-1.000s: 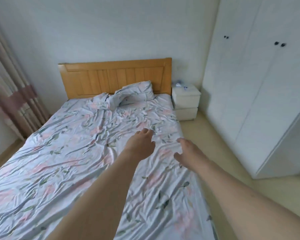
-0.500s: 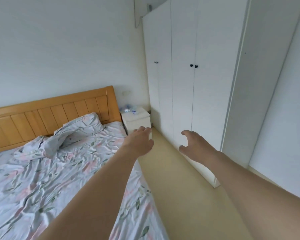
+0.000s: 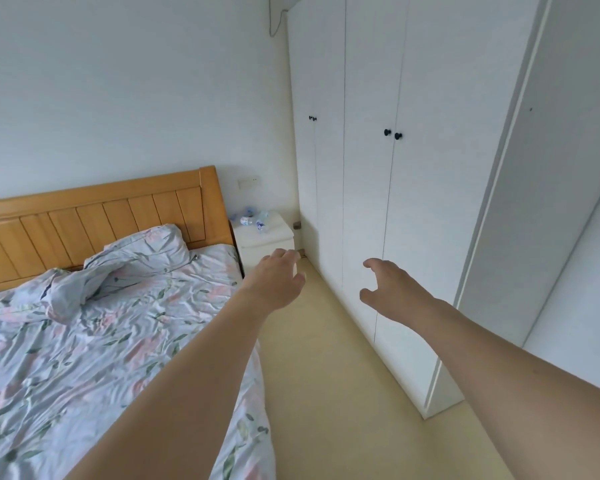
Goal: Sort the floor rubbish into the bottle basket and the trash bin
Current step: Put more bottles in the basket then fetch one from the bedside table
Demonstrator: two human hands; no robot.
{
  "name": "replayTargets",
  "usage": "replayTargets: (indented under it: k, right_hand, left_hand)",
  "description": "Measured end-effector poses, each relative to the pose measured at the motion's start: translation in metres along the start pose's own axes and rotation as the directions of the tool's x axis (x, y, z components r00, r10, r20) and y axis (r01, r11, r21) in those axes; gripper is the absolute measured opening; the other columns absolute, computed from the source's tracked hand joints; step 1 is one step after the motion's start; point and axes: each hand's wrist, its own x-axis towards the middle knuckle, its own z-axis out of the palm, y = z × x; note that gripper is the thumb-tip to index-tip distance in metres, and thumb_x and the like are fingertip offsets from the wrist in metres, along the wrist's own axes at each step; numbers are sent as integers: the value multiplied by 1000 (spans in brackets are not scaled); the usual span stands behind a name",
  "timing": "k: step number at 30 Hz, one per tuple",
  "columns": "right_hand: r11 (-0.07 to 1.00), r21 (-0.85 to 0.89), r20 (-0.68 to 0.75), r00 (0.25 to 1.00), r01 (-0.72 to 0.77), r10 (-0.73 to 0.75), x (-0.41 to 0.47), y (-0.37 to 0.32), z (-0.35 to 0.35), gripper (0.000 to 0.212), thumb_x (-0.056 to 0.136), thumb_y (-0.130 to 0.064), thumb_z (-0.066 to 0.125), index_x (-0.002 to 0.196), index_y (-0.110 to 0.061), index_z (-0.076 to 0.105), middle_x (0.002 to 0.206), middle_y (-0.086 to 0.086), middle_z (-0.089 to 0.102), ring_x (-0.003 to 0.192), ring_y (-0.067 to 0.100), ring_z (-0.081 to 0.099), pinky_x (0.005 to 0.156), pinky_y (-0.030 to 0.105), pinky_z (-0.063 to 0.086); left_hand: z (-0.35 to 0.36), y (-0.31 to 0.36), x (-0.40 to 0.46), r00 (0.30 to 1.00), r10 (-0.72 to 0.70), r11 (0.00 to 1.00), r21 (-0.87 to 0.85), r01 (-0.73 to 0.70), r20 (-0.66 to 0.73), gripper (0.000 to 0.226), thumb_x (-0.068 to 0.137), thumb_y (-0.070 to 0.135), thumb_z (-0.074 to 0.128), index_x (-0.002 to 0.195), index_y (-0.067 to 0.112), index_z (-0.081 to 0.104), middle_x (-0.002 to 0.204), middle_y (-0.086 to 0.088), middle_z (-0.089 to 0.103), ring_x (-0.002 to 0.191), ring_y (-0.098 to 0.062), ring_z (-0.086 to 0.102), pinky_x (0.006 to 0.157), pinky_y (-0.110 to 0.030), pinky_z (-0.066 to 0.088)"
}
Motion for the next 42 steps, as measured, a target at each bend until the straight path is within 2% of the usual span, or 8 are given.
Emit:
replayTargets:
  k: [11,16,20,23,27,34,38,42]
  right_hand:
    - [988,48,91,984,147,-151,120,55,-29,62,93,-25,52,150,-20,27,152,1,31,136,21,36,102,35,39]
    - [980,59,67,979,190,-194,182,104,-59,61,93,-24,51,150,-20,28,151,1,33,133,21,39,101,32,40]
    - [981,89,102,978,175,-184,226,139,-70,60,93,-25,50,149,-19,28,150,2,34,129,21,42,95,30,41]
    - [972,137,133,969,191,-209,260,147,-70,60,92,-21,49,149,-19,29,149,1,34,129,21,41,91,29,39]
    - [960,204,169,959,194,-230,316,147,-56,57,90,-22,51,145,-18,34,144,1,40,121,23,48,95,36,47]
    - [950,256,250,937,178,-243,435,129,0,63,91,-22,49,150,-20,27,156,-2,28,134,19,41,101,34,42]
    - [950,250,263,932,186,-251,529,93,36,63,92,-25,52,150,-20,28,154,-1,31,131,18,43,98,31,43]
    - [949,267,270,933,167,-240,624,45,57,60,91,-29,54,147,-23,33,149,-2,39,125,18,48,91,31,44]
  left_hand:
    - [25,24,90,986,-165,985,58,164,12,46,98,33,44,141,17,42,143,-3,45,125,-25,47,100,-40,43]
    - [27,51,154,983,-179,973,142,181,-30,46,100,35,42,143,18,40,145,0,42,130,-23,43,101,-40,43]
    - [32,70,198,991,-134,958,257,126,16,44,99,33,42,140,19,41,141,-1,44,129,-23,44,101,-42,44]
    - [33,64,226,985,-169,949,276,152,38,44,98,32,42,140,20,40,142,1,43,129,-21,43,99,-40,45]
    - [41,40,262,963,-266,939,239,248,48,46,99,31,42,143,21,38,146,1,39,128,-21,44,99,-38,44]
    - [66,-40,346,934,-350,926,178,334,67,44,100,32,42,142,21,40,143,0,42,118,-22,52,93,-36,46]
    - [80,-106,411,904,-425,905,-8,426,50,42,100,33,43,140,20,43,143,1,41,85,-14,58,70,-28,49]
    - [87,-185,479,841,-535,823,-178,540,78,42,99,33,45,138,18,47,138,-1,48,93,-13,57,74,-28,50]
